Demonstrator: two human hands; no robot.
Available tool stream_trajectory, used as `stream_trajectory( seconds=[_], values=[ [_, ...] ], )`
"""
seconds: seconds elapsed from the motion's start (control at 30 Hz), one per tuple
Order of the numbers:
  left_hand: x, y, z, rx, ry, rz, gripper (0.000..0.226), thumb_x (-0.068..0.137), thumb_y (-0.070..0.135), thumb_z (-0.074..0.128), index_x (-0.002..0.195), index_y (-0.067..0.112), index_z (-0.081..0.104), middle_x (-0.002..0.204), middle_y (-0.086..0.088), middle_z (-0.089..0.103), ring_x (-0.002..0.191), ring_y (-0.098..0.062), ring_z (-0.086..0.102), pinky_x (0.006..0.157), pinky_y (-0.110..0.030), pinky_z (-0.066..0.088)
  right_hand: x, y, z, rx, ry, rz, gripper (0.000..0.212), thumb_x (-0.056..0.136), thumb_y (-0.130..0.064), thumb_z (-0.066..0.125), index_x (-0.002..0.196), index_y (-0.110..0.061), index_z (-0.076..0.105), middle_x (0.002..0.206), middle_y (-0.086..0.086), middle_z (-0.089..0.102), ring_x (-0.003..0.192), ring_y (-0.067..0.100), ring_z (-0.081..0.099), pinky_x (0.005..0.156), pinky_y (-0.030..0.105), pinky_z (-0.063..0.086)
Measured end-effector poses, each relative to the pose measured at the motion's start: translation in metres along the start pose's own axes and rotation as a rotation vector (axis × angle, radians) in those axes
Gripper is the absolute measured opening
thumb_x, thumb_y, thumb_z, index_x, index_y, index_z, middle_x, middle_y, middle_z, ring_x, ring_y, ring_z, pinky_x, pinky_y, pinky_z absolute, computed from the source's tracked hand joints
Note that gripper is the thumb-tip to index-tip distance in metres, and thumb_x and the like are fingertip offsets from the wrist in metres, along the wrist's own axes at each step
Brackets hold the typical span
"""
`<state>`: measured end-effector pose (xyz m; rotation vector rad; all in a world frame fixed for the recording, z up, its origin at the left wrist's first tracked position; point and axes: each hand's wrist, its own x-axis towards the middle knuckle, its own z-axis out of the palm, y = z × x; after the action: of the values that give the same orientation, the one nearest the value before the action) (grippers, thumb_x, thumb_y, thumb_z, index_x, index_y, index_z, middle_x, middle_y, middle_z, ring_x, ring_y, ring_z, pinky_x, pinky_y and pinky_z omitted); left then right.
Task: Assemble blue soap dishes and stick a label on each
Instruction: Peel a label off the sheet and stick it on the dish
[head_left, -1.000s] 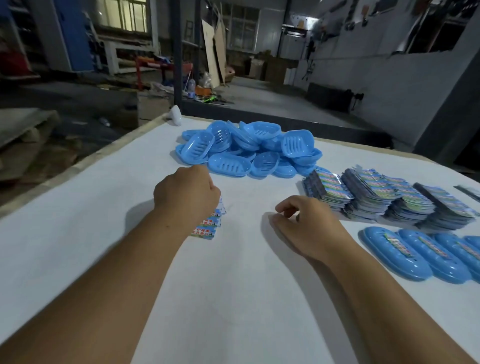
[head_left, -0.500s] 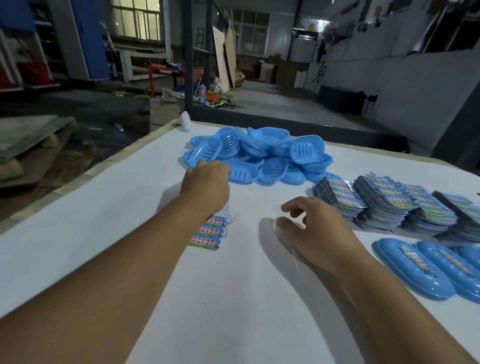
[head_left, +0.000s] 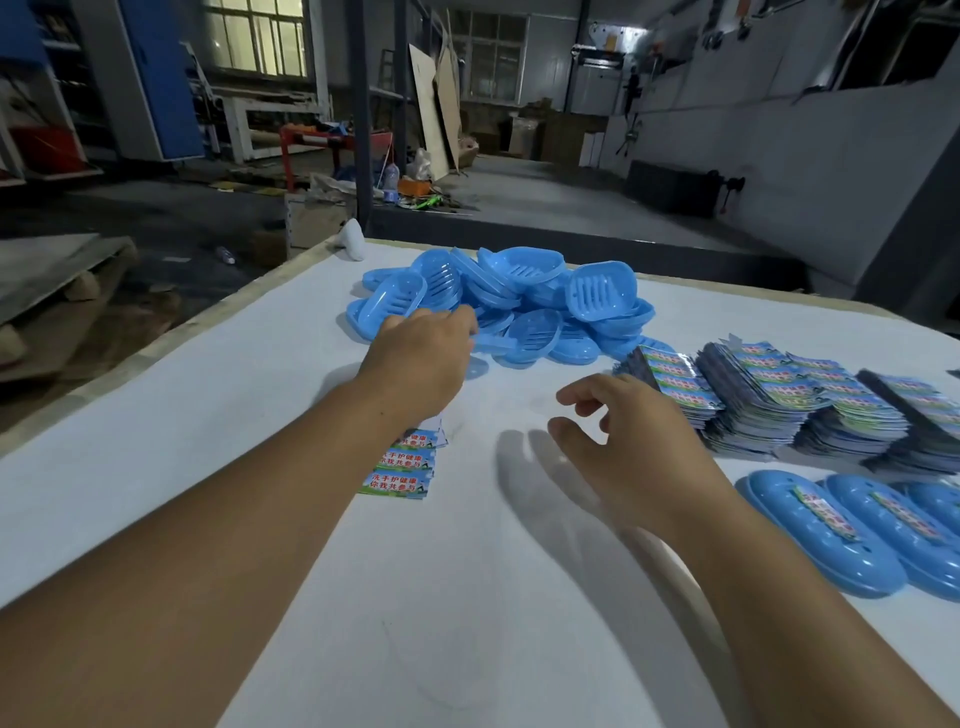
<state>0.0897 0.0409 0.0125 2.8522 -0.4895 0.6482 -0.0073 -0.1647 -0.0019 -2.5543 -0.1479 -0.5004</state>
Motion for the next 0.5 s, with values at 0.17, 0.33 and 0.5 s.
stream_trajectory(
  seconds=[0.17,0.33,0.5],
  values=[
    [-0.027,0.028,-0.034,-0.434,-0.049,-0.024,0.022,0.109,0.029,0.032,0.105,0.021,0.052,0.086,0.004,0.056,0.077,-0.012,0.052,0.065,-0.031,0.04,-0.003,-0.004,-0.007,0.051,0.032,-0.087,0.065,0.085,-0.033,0.077,0.142,-0.039,0.046,0.134,-0.015,0.043,0.121,0.015,0.05,0.1,0.034,0.043],
    [-0.047,0.044,-0.033,-0.757,-0.185,-0.184,0.029,0.107,0.03,0.035,0.104,0.021,0.063,0.078,0.002,0.06,0.071,-0.016,0.055,0.063,-0.032,0.043,-0.008,-0.012,-0.007,0.168,-0.07,-0.206,0.08,0.076,-0.032,0.086,0.145,-0.039,0.047,0.131,-0.025,0.047,0.111,-0.006,0.049,0.096,0.027,0.047],
    [-0.058,0.044,-0.026,-0.816,-0.208,-0.29,0.028,0.105,0.032,0.039,0.104,0.028,0.066,0.097,0.005,0.069,0.088,-0.012,0.065,0.073,-0.03,0.051,-0.009,-0.01,-0.007,0.059,-0.156,-0.159,0.076,0.076,-0.046,0.084,0.143,-0.034,0.051,0.123,-0.021,0.056,0.101,0.004,0.054,0.09,0.028,0.047]
  ],
)
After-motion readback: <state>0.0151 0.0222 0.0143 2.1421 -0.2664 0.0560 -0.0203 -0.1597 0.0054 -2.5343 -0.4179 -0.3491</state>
